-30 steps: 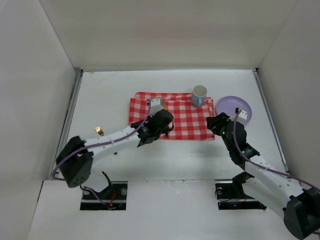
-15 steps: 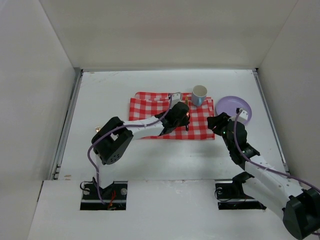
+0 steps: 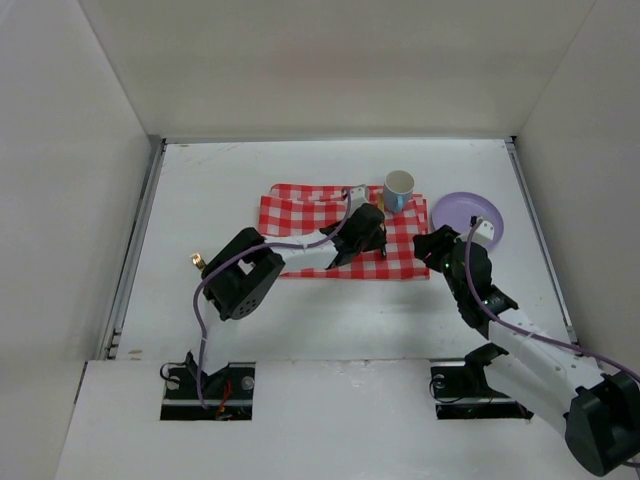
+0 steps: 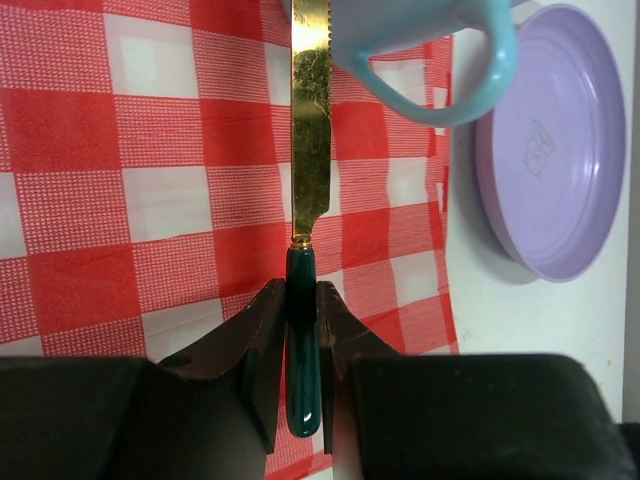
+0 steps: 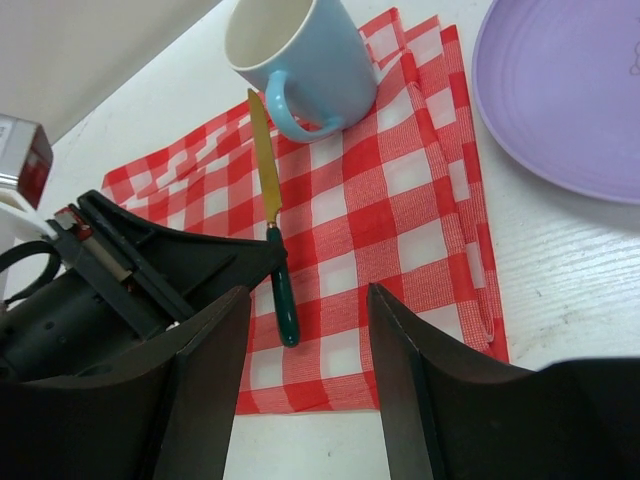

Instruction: Set the dinner table for one person

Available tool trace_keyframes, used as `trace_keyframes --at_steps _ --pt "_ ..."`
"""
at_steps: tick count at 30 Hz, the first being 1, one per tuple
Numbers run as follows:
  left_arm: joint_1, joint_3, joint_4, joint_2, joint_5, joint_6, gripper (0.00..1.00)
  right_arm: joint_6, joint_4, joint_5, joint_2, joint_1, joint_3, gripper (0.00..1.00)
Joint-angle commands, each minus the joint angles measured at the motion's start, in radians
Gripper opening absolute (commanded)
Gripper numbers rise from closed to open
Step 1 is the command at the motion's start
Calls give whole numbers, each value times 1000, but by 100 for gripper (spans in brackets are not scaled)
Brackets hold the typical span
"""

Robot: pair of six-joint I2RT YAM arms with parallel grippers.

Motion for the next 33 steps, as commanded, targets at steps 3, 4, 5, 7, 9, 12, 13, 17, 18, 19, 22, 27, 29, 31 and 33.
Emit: trace_keyframes --at_steps 3,4,5,7,9,12,13,17,18,19,22,27,29,31,33 --pt "18 26 28 0 3 -35 1 4 43 4 -9 -1 -4 56" --pt "21 24 28 3 3 -35 1 4 43 4 -6 -1 -3 56" --pt "21 24 30 7 8 -37 1 4 43 4 -3 -1 -1 56" --pt "24 23 30 17 11 -42 1 4 43 4 0 -1 -1 56" --pt "26 23 30 26 15 -46 2 4 43 4 0 -1 -1 56" --pt "29 20 24 40 23 -57 2 3 43 4 -11 -1 -4 57" --pt "29 18 24 43 29 -61 3 3 43 4 -15 -1 -4 57" --pt "29 9 31 52 45 -65 3 3 43 4 -20 -5 -6 57" --pt "29 9 31 52 46 -65 3 3 43 4 -17 -3 -6 57" --pt "29 9 33 52 46 -65 3 3 43 4 -11 -1 -4 57" --pt "29 9 33 52 49 -65 6 3 43 4 2 -1 1 57" --pt "30 1 19 49 42 -62 21 1 45 5 2 -1 1 57" --pt "30 -14 27 34 34 -60 26 1 45 4 0 -1 -1 57" --pt "30 -28 28 11 26 -52 31 1 45 5 -1 -1 -3 57" --pt "29 -37 27 -14 19 -36 33 1 45 7 -3 -5 -4 57"
